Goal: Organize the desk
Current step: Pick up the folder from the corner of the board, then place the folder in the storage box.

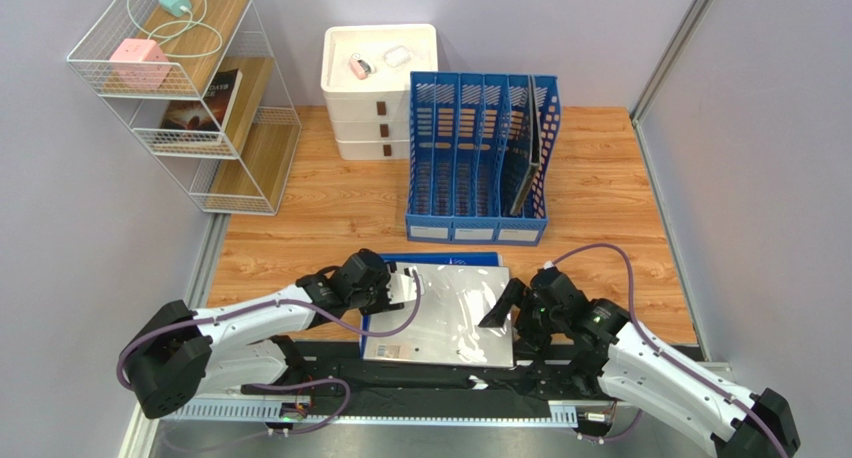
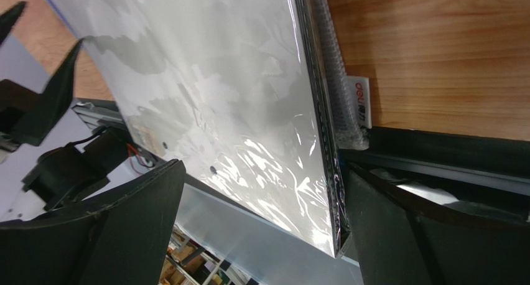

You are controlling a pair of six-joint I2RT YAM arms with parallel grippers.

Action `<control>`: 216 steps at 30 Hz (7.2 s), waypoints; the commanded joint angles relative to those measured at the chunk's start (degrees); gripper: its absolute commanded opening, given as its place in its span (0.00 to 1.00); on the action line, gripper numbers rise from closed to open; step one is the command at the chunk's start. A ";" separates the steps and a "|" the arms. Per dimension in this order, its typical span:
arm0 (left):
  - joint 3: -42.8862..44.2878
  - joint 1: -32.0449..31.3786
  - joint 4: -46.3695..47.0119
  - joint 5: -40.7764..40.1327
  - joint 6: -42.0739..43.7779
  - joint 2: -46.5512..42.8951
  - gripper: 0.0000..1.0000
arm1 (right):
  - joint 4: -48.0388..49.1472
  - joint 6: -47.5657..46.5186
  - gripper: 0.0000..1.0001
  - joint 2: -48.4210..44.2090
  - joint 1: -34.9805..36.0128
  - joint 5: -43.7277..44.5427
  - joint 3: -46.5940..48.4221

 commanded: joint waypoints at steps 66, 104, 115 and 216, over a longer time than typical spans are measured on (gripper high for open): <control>-1.88 15.11 -16.20 1.45 14.59 -13.28 0.58 | 15.42 19.97 1.00 -4.40 22.28 11.52 -4.08; -1.09 8.60 -10.31 2.24 10.64 -7.21 0.57 | 38.27 27.18 1.00 -4.85 33.52 26.89 -13.06; -0.38 8.26 -9.08 2.51 9.85 -5.36 0.57 | 33.71 22.87 0.96 -5.11 36.34 30.32 -4.63; -1.88 13.61 7.09 -12.44 -10.72 -40.08 0.61 | -56.03 -22.22 0.00 26.36 26.15 66.45 86.18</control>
